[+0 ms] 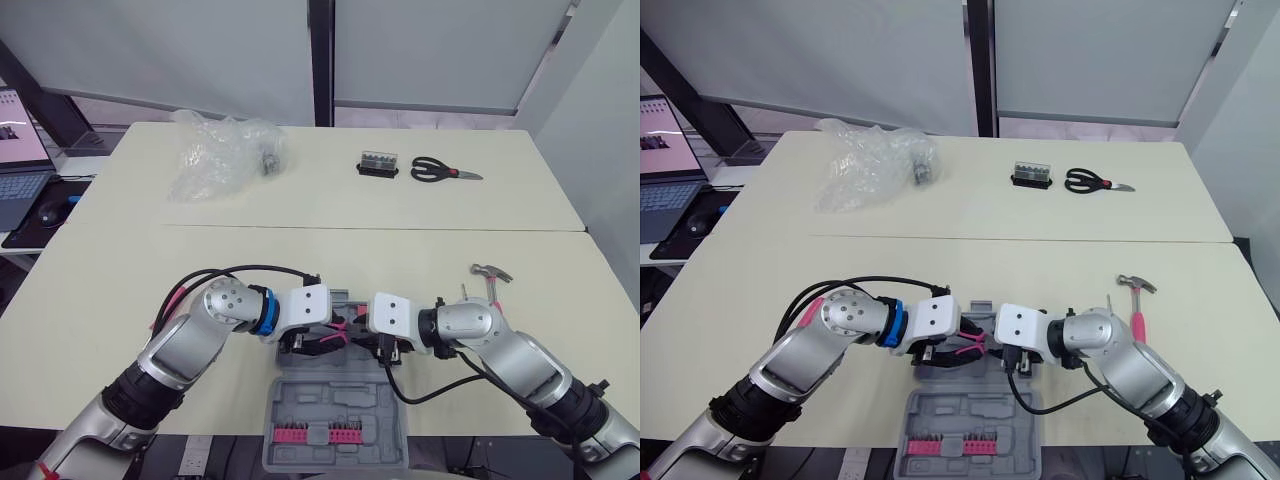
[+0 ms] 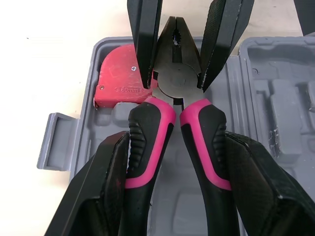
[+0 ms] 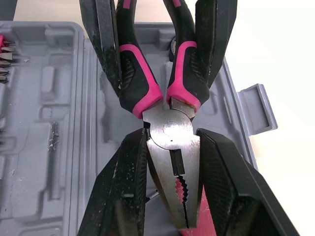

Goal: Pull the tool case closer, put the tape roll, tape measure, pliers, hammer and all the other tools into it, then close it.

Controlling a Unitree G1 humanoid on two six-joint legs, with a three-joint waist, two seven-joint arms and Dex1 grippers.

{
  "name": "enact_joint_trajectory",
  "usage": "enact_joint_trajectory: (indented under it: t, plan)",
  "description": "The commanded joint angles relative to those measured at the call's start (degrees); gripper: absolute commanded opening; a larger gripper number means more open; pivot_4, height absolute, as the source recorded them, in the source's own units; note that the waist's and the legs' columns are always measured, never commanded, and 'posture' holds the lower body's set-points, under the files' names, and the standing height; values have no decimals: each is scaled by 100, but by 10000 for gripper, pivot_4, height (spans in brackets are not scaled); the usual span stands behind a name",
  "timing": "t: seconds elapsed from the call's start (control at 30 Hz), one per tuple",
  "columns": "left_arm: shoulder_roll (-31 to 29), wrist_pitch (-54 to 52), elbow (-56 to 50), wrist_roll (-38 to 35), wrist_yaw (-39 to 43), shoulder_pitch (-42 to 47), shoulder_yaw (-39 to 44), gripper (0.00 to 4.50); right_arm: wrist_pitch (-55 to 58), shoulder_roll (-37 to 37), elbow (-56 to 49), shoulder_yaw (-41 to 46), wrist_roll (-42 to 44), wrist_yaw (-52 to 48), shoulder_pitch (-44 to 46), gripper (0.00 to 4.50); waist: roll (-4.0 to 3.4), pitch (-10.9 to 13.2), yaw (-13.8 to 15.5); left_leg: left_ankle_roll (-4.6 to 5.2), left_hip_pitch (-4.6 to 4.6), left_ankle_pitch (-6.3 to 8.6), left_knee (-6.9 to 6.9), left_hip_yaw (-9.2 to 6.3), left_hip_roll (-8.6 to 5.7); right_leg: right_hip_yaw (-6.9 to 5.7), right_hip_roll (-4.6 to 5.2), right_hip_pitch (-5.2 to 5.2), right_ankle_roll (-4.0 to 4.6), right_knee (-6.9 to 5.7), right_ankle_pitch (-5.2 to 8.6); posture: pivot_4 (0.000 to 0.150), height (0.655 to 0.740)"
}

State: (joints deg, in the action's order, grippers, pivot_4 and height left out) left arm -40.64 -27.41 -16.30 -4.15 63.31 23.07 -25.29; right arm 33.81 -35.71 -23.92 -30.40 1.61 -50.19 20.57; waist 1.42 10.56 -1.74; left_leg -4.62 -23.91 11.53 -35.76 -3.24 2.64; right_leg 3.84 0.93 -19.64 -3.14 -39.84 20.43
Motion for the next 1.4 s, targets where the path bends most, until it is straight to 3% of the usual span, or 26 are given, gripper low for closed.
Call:
enact_joint_trajectory:
  t: [0.03, 0.07, 0.27, 0.3, 0.47, 0.6, 0.8, 1.4]
  plan:
    - [91, -84, -379, -381, 106, -29, 231, 25267, -122, 50, -191, 181, 59, 6, -27, 12895, 0, 0, -1, 0, 0, 0, 0, 0, 0, 0, 0, 0, 0, 0, 0, 1500, 7400]
    - [74, -168, -409, -440, 134, -45, 280, 25267, -109, 34, -228, 213, 80, -17, -24, 12895, 0, 0, -1, 0, 0, 0, 0, 0, 0, 0, 0, 0, 0, 0, 0, 1500, 7400]
    - [-355, 29, -516, -1039, 482, -429, 1075, 44286, 106, -201, -522, 471, 264, -245, 71, 12806, -2, 1, -10, 0, -1, 0, 0, 0, 1, 0, 0, -1, 0, -1, 0, 1500, 7400]
    - [-494, 135, -510, -1188, 581, -584, 1336, 45000, 192, -243, -607, 532, 316, -282, 113, 12806, -3, 2, -25, 0, -1, 0, 0, 0, 3, 0, 0, -2, 0, -1, 0, 1500, 7400]
    - [-1352, 836, -224, -1529, 1238, -1357, 2327, 45000, 774, -724, -1076, 631, 421, -590, 399, 12806, -12, 8, -27, 0, 0, 0, 2, 2, 8, 3, -2, -10, 5, -6, 3, 1500, 7400]
    - [-1713, 1243, 19, -1500, 1438, -1772, 2694, 45000, 1190, -942, -1332, 496, 462, -698, 645, 12806, -13, 9, -12, 1, 0, 1, 2, 5, 7, 4, 1, -11, 6, -4, 3, 1500, 7400]
    - [-1839, 1792, -9, -1365, 1499, -2338, 2878, 45000, 1531, -814, -1424, 66, 353, -559, 845, 12806, -13, 9, -12, 1, -10, 1, 4, 14, 8, 11, 2, -28, 6, -5, 3, 1500, 7400]
    - [-1964, 1910, -145, -1283, 1293, -2694, 2937, 45000, 1143, 58, -432, -975, -344, -167, 1068, 12806, -14, 9, -16, 1, -26, 1, 3, 16, 9, 12, -1, -51, 6, -13, 3, 1500, 7400]
